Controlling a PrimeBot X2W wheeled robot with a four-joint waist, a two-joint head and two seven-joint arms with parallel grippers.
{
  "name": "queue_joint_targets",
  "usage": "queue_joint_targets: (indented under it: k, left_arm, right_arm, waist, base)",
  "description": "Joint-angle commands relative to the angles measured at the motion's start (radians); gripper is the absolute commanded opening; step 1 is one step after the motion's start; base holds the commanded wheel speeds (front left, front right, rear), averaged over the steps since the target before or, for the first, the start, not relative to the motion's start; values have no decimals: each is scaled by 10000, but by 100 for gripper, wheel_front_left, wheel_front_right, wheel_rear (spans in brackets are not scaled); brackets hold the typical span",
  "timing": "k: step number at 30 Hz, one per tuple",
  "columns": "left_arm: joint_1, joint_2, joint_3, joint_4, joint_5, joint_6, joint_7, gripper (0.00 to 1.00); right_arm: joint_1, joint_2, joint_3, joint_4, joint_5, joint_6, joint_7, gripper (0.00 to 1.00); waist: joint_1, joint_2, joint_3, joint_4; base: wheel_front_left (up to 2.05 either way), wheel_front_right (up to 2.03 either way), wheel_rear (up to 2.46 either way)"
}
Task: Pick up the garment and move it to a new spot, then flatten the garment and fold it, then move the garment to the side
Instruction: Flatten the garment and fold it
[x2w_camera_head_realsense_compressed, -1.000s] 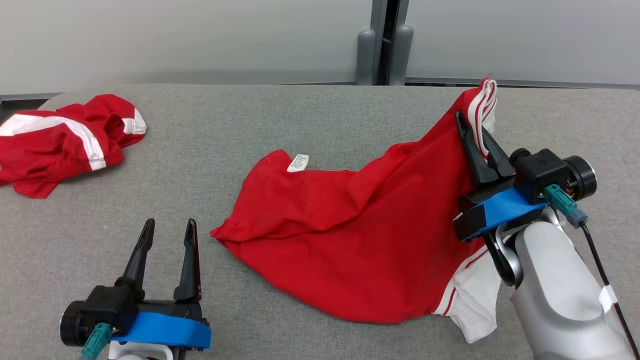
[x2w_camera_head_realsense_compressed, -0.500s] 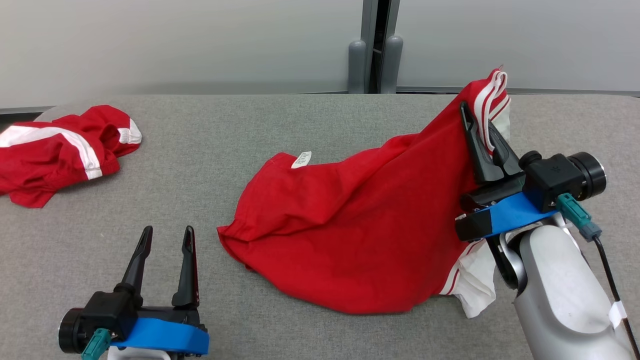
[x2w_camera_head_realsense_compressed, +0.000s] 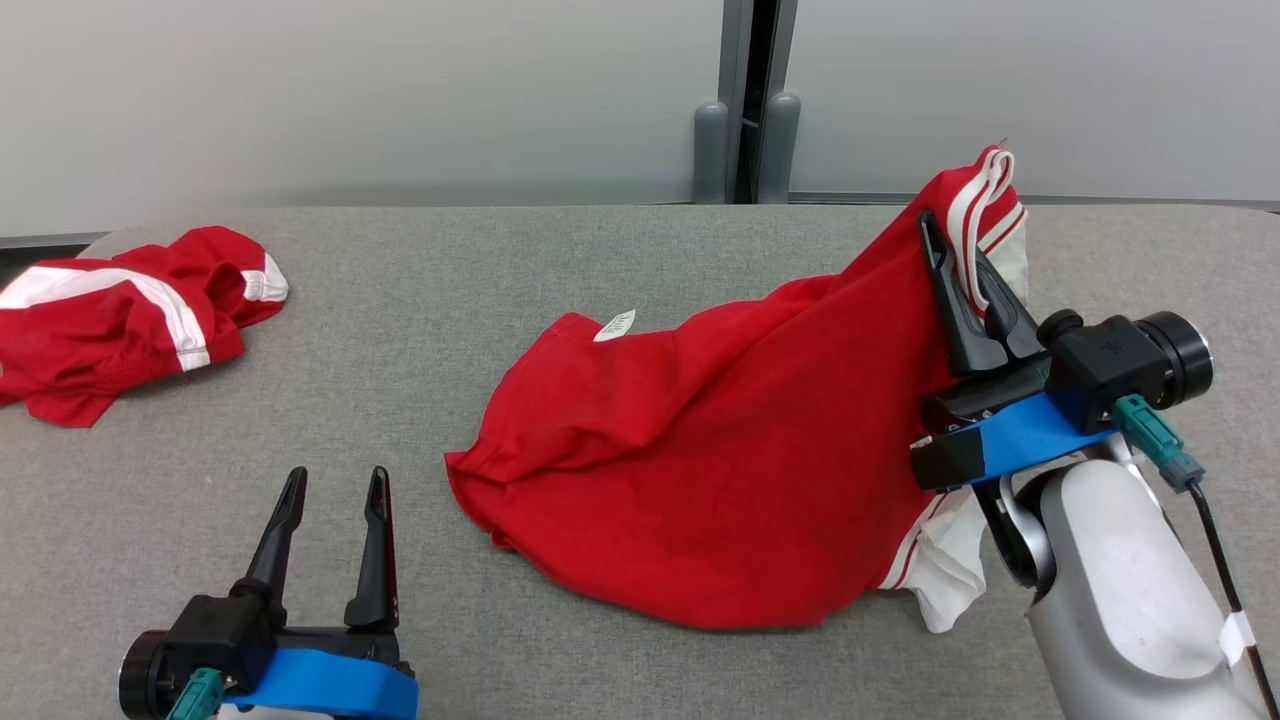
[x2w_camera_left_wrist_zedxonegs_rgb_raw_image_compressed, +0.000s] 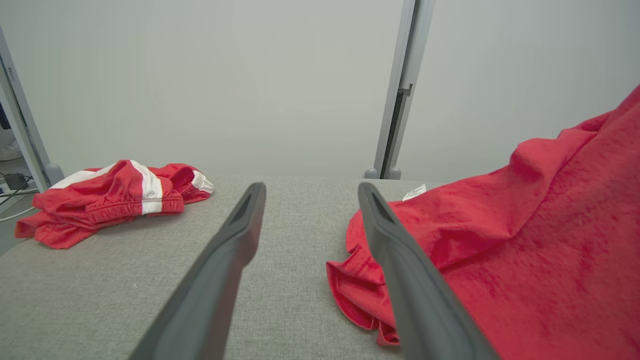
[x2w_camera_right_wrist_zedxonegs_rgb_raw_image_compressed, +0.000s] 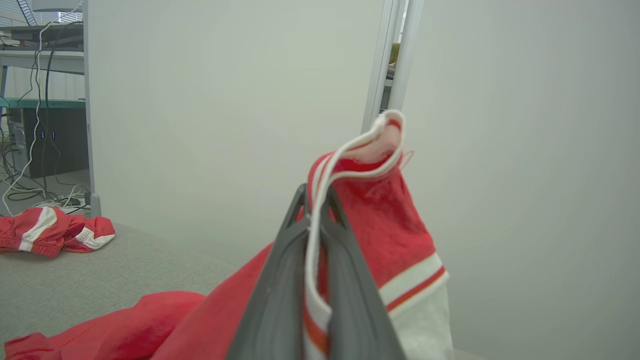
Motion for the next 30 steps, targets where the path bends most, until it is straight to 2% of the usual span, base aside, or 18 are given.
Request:
queue_joint_targets:
  k: [1, 20, 30]
  left_arm:
    - [95, 33, 35, 13, 11, -1, 3, 100]
    - [144, 33, -4, -35, -31, 41, 3, 100]
    - [75, 33, -51, -68, -59, 67, 3, 100]
  right_arm:
    - [98, -19, -10, -76, -50, -3, 29, 0]
    - [29, -63, 8, -666, -118, -3, 212, 0]
    - [-1, -154, -86, -534, -65, -3, 203, 0]
  waist:
    - [0, 0, -15, -8]
    - [0, 0, -22, -13]
    - [0, 0, 101, 56]
  base:
    - [0, 0, 0]
    - [0, 0, 0]
    - [0, 0, 0]
